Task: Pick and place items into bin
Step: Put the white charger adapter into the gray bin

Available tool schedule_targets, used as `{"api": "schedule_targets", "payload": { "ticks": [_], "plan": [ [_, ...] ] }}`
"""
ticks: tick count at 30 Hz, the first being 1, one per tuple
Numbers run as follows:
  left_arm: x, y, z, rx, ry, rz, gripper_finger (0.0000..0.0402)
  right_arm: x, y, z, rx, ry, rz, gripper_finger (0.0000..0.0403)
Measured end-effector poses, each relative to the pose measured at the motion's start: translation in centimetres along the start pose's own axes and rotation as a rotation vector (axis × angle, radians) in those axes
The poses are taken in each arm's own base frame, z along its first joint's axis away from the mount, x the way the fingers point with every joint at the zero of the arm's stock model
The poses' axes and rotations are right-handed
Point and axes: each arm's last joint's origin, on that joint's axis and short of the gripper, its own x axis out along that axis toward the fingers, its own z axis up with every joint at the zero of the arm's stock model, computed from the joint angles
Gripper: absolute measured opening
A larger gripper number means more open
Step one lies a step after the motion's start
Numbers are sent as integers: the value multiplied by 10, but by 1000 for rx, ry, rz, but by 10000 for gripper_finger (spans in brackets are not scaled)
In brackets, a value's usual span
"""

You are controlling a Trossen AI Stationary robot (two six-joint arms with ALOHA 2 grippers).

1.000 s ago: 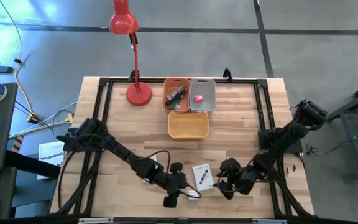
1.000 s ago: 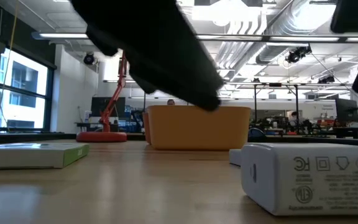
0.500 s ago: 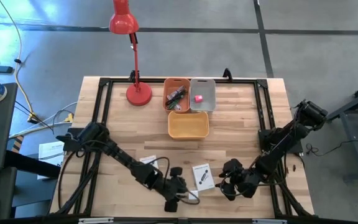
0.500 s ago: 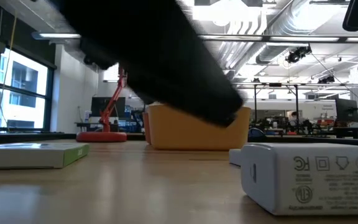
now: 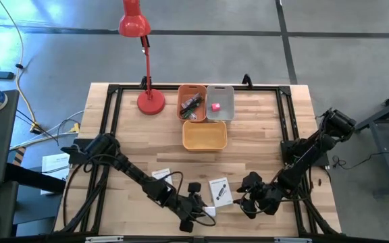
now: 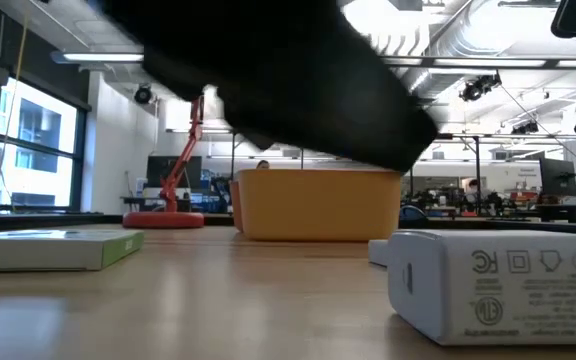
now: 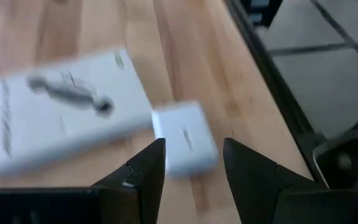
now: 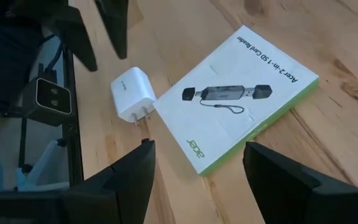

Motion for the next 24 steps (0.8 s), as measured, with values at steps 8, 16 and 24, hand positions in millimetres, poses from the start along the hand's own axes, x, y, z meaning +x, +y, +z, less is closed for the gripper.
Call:
{"api": "schedule_targets", "payload": {
  "ticks": [8, 16, 24],
  "plan": [
    [1, 2, 0, 37, 13, -36, 150, -1, 18, 8, -216, -61, 183, 232],
    [-3, 4, -11, 38, 185, -142, 150, 23, 38, 30, -517, -33, 198, 232],
    [-7, 6, -24, -52, 321, -73, 150, 69, 52, 47, -625, 38, 233, 232]
  ]
}}
